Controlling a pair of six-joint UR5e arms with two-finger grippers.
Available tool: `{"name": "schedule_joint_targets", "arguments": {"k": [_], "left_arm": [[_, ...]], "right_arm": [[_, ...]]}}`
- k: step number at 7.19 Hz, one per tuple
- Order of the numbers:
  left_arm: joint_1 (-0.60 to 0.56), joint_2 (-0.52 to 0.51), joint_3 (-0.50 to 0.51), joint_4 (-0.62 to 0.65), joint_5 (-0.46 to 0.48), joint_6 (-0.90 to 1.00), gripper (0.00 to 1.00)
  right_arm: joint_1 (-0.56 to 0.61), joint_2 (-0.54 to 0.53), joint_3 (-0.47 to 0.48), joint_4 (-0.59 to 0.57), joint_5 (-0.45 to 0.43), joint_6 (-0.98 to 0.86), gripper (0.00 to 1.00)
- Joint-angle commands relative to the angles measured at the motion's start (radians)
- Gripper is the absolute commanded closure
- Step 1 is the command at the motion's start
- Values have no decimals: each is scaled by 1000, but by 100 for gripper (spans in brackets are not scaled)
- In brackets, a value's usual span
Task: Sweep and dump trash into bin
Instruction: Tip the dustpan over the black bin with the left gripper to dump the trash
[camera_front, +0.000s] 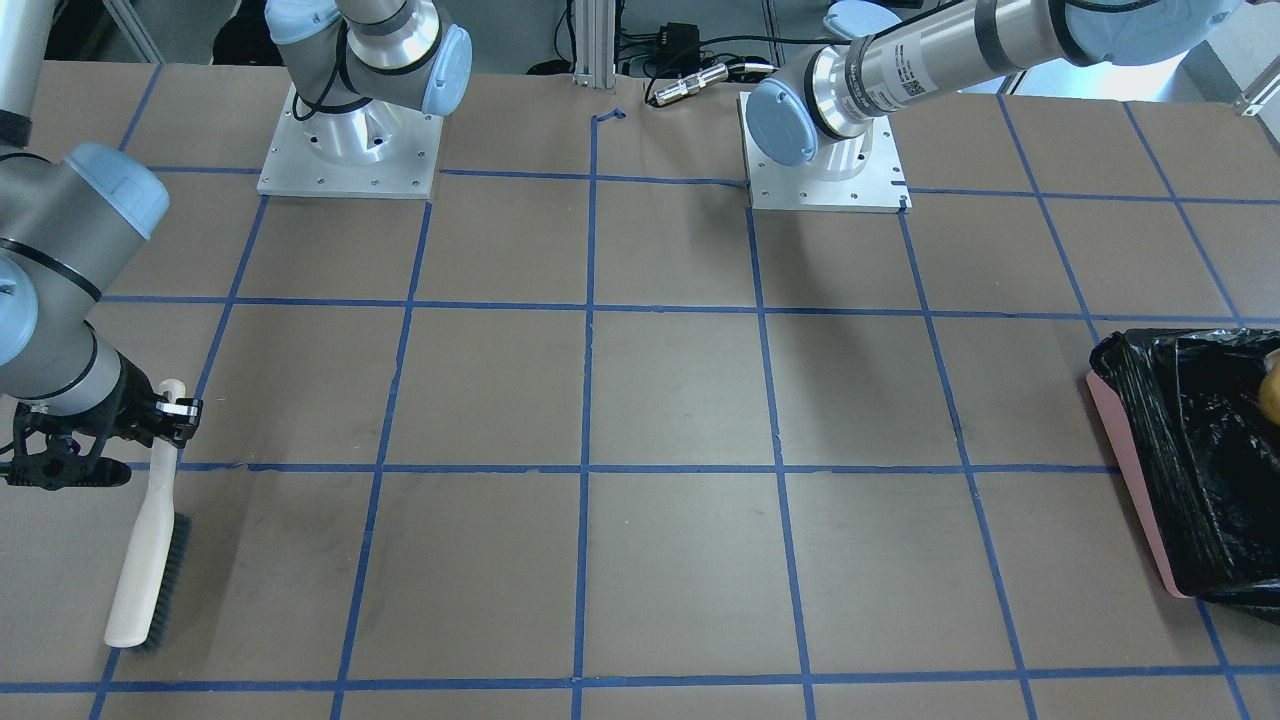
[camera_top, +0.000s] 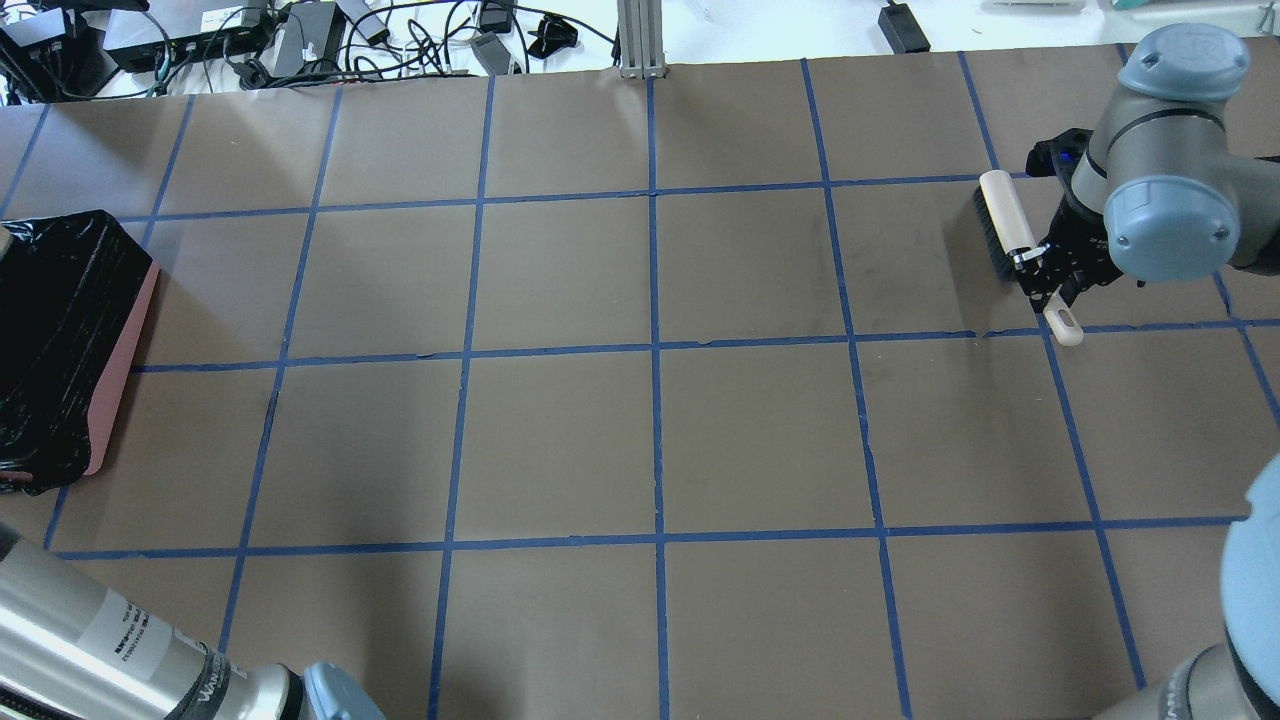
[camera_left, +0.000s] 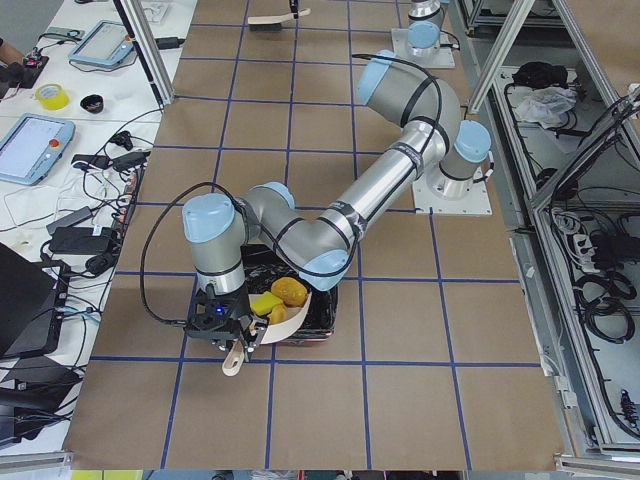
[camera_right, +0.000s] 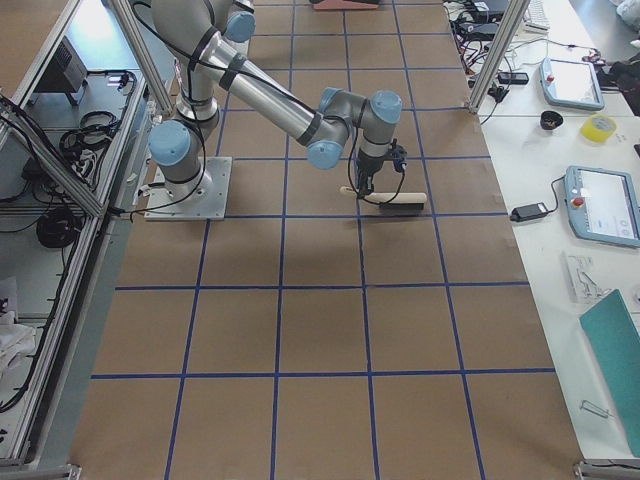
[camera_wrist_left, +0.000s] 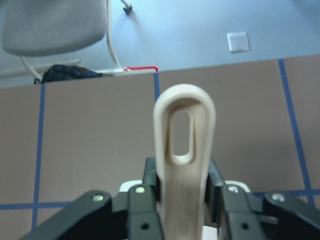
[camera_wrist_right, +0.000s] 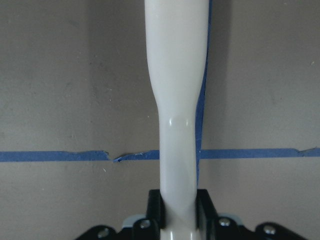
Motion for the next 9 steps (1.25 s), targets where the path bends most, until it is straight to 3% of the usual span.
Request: {"name": "schedule_joint_targets", "arguments": {"k": [1,3,7,9], "left_arm": [[-4,37,-47,73,48,28,100],[-16,68,-50,65,53,45,100],[-59,119,-29,-19,44,39,100],[-93,145,16,-135,-62,-23,100]], "right_arm": [[0,1,0,-10,2,-1,78],[0,-1,-2,-10,2,8,39],[0,-11,-12,-10,2,11,20],[0,-37,-32,-21,21,43,5]]}}
